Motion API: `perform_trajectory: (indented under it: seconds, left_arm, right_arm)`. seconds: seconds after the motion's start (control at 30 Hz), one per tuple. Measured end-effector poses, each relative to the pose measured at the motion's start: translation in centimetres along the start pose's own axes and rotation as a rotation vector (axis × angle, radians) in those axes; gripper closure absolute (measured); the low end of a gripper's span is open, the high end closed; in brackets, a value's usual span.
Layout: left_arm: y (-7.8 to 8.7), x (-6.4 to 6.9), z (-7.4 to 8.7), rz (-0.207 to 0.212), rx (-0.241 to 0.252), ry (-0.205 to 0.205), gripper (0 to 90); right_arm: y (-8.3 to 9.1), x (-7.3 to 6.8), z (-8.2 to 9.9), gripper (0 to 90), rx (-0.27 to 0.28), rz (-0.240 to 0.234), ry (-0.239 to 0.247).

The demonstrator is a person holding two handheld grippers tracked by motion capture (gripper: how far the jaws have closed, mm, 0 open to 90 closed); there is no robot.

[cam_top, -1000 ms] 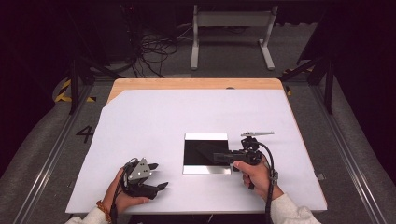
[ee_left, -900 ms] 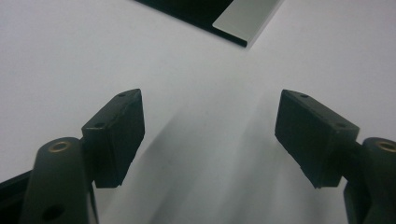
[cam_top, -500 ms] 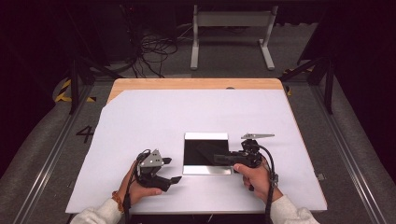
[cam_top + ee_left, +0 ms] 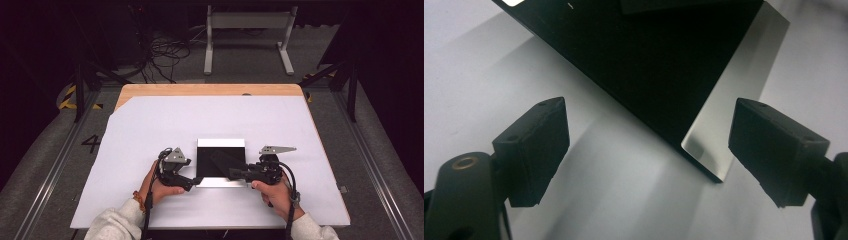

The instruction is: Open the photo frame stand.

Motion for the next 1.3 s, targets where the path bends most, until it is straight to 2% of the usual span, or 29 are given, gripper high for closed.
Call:
perform_trajectory:
  seconds: [0.03, 0.1, 0.17, 0.2, 0.23, 0.27, 0.37, 0.43, 0.47, 0.53, 0.57, 0.63, 0.7, 0.77, 0.87, 0.93, 0.97, 1.17, 1.3]
  left_arm:
    - [-0.4, -0.2, -0.2, -0.014, -0.016, -0.002, 17.5]
    - [-0.8, -0.2, -0.4, 0.018, -0.034, -0.005, 16.9]
    - [-1.0, -0.2, -0.9, 0.026, -0.027, 0.005, 18.4]
    - [-1.1, -0.2, -1.2, 0.05, -0.015, 0.02, 19.5]
    - [-1.4, -0.2, -1.4, 0.074, -0.015, 0.011, 21.0]
    - [-1.7, -0.1, -1.5, 0.071, -0.034, -0.006, 21.7]
    - [-2.0, 0.1, -1.7, 0.079, -0.038, -0.035, 18.1]
    - [-1.8, -0.3, -1.6, 0.114, -0.012, 0.021, 26.2]
    - [-1.8, -0.4, -1.5, 0.121, -0.006, 0.024, 26.6]
    - [-1.8, -0.3, -1.5, 0.125, -0.006, 0.011, 26.0]
    - [-1.8, -0.1, -1.6, 0.122, -0.001, -0.005, 29.7]
    - [-1.7, 0.0, -1.7, 0.118, -0.007, -0.01, 29.3]
    - [-1.5, -0.2, -1.7, 0.126, 0.009, 0.005, 32.0]
    - [-1.4, -0.4, -1.7, 0.132, 0.015, 0.003, 35.1]
    - [-1.4, -0.4, -1.8, 0.12, 0.018, -0.004, 35.6]
    - [-1.2, -0.6, -2.2, 0.092, 0.041, -0.015, 38.8]
    - [-1.2, -0.6, -2.2, 0.092, 0.041, -0.015, 40.3]
    - [-0.5, -0.9, -3.0, -0.001, 0.099, -0.052, 47.6]
    - [-0.1, -0.9, -3.2, -0.027, 0.121, -0.067, 52.9]
  right_arm:
    - [0.1, 0.0, 0.0, 57.7, -0.001, 0.001, 0.006]
    - [0.1, -0.4, -0.1, 57.7, -0.006, 0.012, 0.046]
    - [0.1, -0.6, -0.3, 58.1, 0.0, 0.011, 0.034]
    - [0.1, -0.7, -0.3, 58.1, -0.003, 0.018, 0.046]
    - [0.2, -0.9, -0.2, 58.2, -0.002, 0.02, 0.062]
    - [0.2, -0.8, -0.1, 58.6, 0.005, 0.013, 0.068]
    - [0.3, -0.6, 0.2, 58.7, 0.012, 0.005, 0.087]
    - [0.4, -0.5, 0.3, 59.6, 0.007, -0.01, 0.087]
    - [0.5, -0.6, 0.4, 59.7, 0.011, -0.01, 0.096]
    - [0.5, -0.8, 0.5, 59.7, 0.015, -0.003, 0.11]
    - [0.6, -1.0, 0.5, 59.8, 0.015, 0.0, 0.123]
    - [0.7, -1.2, 0.4, 60.3, 0.012, -0.007, 0.133]
    - [0.7, -1.1, 0.4, 60.7, 0.012, -0.015, 0.133]
    - [0.8, -1.2, 0.4, 60.7, 0.013, -0.014, 0.149]
    - [0.7, -1.2, 0.2, 60.9, 0.018, -0.015, 0.165]
    - [0.8, -1.1, 0.1, 61.2, 0.025, -0.01, 0.174]
    - [0.8, -1.1, 0.1, 61.2, 0.025, -0.01, 0.174]
    - [0.9, -1.1, -0.5, 65.4, 0.051, 0.031, 0.212]
    - [0.8, -0.7, -0.5, 66.6, 0.051, 0.048, 0.213]
Point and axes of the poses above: each handheld gripper's, and its own axes: y roughly backward along the jaws, z roughly out of its underside, x roughly to its right, the point moved 3 cm from there along -y, roughly forward along the jaws, and after that the axes turned 1 degree about -x, right-handed, at the moved point
